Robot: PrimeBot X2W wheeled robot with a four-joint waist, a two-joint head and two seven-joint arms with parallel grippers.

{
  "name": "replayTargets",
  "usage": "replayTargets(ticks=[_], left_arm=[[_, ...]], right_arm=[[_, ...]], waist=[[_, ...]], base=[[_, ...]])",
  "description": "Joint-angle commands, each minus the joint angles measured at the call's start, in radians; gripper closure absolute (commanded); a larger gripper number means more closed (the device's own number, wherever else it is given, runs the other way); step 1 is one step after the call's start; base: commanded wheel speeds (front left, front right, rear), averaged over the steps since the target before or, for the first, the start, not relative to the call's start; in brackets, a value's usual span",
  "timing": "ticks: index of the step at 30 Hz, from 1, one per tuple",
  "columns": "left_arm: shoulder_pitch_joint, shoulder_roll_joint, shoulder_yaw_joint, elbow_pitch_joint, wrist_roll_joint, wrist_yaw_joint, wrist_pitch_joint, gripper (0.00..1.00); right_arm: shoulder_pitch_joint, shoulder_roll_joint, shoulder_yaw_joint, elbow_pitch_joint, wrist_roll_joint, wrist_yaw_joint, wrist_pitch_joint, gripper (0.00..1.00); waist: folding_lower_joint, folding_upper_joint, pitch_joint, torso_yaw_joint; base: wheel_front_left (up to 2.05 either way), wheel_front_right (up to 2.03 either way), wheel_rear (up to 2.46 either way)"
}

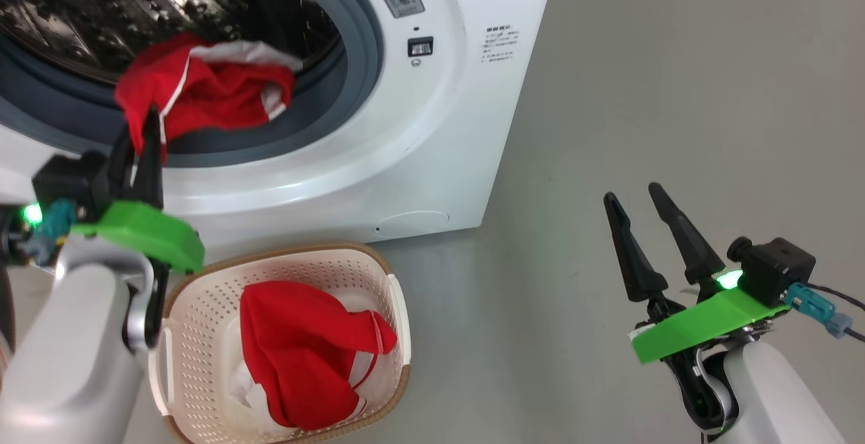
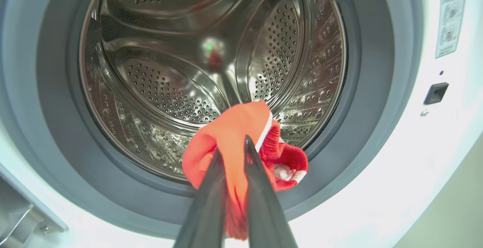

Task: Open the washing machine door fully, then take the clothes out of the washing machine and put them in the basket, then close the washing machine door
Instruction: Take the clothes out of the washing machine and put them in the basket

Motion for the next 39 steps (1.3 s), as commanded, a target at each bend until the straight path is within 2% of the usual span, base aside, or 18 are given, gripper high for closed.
replayTargets(ticks=[1,2,9,16,21,28,33,39], left_arm=[[0.001,0.049,0.039,-0.04,-0.012,0.013,-0.003,1.0],[0.061,0.066,0.045,-0.133,-0.02,0.035,0.014,1.0],[0.254,0.111,0.078,-0.455,-0.052,0.12,0.072,1.0],[0.379,0.141,0.102,-0.695,-0.059,0.189,0.104,1.0],[0.431,0.153,0.114,-0.813,-0.056,0.227,0.118,1.0],[0.448,0.172,0.131,-0.938,-0.04,0.257,0.127,1.0],[0.449,0.182,0.137,-0.981,-0.042,0.265,0.145,1.0],[0.458,0.173,0.126,-0.979,-0.057,0.255,0.138,1.0]], right_arm=[[0.019,-0.007,0.018,-0.019,0.007,0.002,-0.005,0.0],[0.025,-0.008,0.015,-0.016,0.008,0.002,-0.005,0.0],[0.039,-0.009,0.012,-0.015,0.012,0.002,-0.005,0.0],[0.049,-0.008,0.013,-0.015,0.012,0.002,-0.005,0.0],[0.054,-0.011,0.017,-0.014,0.015,0.002,-0.005,0.0],[0.058,-0.014,0.02,-0.013,0.018,0.002,-0.005,0.0],[0.059,-0.014,0.023,-0.012,0.021,0.002,-0.005,0.0],[0.06,-0.015,0.027,-0.014,0.023,0.002,-0.005,0.0]], waist=[[0.0,0.0,-0.009,0.003],[0.0,0.0,-0.021,0.007],[0.0,0.0,-0.048,0.021],[0.0,0.0,-0.062,0.032],[0.0,0.0,-0.071,0.033],[0.0,0.0,-0.084,0.033],[0.0,0.0,-0.091,0.033],[0.0,0.0,-0.095,0.028]], base=[[0.0,0.0,0.0],[0.0,0.0,0.0],[0.0,0.0,0.0],[0.0,0.0,0.0],[0.0,0.0,0.0],[0.0,0.0,0.0],[0.0,0.0,0.0],[0.0,0.0,0.0]])
